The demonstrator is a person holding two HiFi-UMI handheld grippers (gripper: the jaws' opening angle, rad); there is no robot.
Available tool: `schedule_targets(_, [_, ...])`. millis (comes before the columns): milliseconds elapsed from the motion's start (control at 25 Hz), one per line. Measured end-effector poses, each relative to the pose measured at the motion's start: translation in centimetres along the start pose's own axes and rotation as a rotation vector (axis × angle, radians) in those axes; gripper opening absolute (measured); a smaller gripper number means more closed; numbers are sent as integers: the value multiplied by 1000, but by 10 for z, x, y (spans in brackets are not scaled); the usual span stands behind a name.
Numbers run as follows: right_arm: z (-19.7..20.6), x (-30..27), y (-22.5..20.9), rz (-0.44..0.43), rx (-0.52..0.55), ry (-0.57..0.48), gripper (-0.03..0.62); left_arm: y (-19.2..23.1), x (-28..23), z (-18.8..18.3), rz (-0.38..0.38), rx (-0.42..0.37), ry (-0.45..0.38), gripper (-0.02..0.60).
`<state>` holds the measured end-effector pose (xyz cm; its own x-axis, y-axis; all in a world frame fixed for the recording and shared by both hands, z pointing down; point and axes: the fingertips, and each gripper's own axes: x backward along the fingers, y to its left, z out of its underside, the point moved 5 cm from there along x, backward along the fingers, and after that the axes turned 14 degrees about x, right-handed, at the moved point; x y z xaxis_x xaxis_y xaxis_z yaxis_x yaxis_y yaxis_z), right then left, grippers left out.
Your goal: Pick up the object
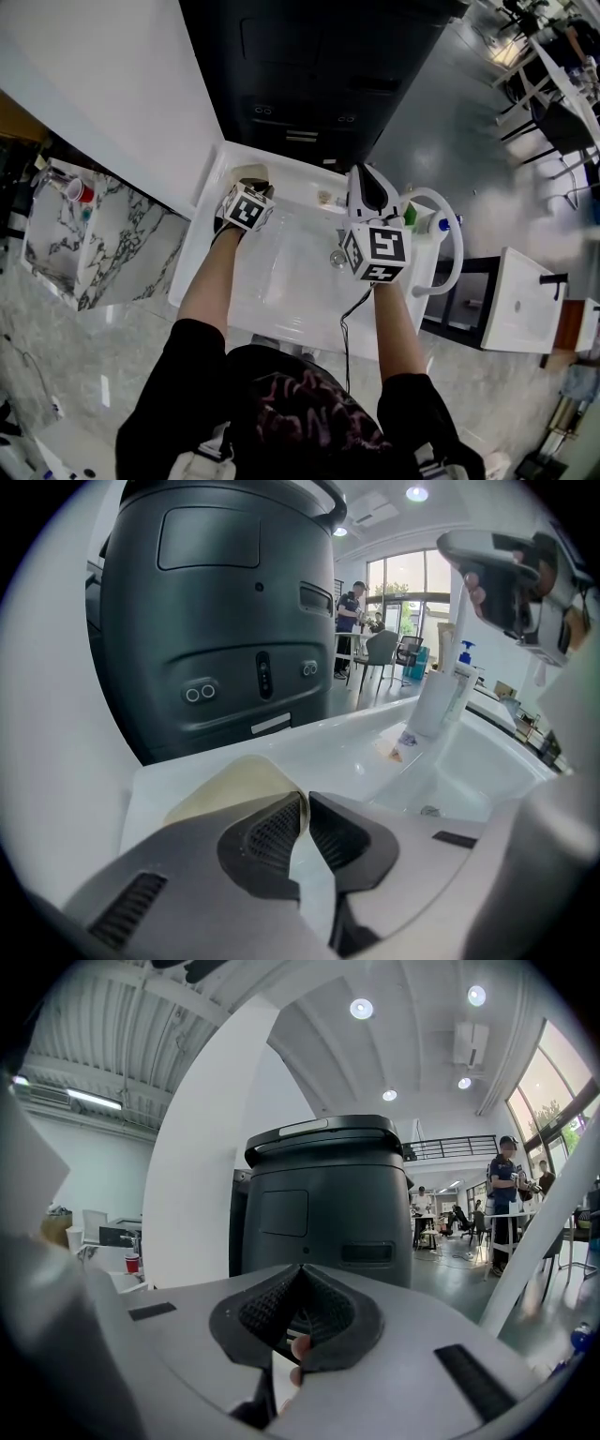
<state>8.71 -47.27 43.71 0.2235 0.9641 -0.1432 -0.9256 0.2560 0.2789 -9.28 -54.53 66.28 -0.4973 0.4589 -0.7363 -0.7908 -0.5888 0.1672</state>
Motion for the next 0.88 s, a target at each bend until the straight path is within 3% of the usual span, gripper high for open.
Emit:
schedule_targets(480, [-6, 12, 10, -27, -19, -25, 14, -18, 49, -11, 3, 57, -148, 37])
schedule_targets(880, [-13, 36, 11, -33, -33, -45, 14, -51, 105, -29, 2, 61, -306, 37])
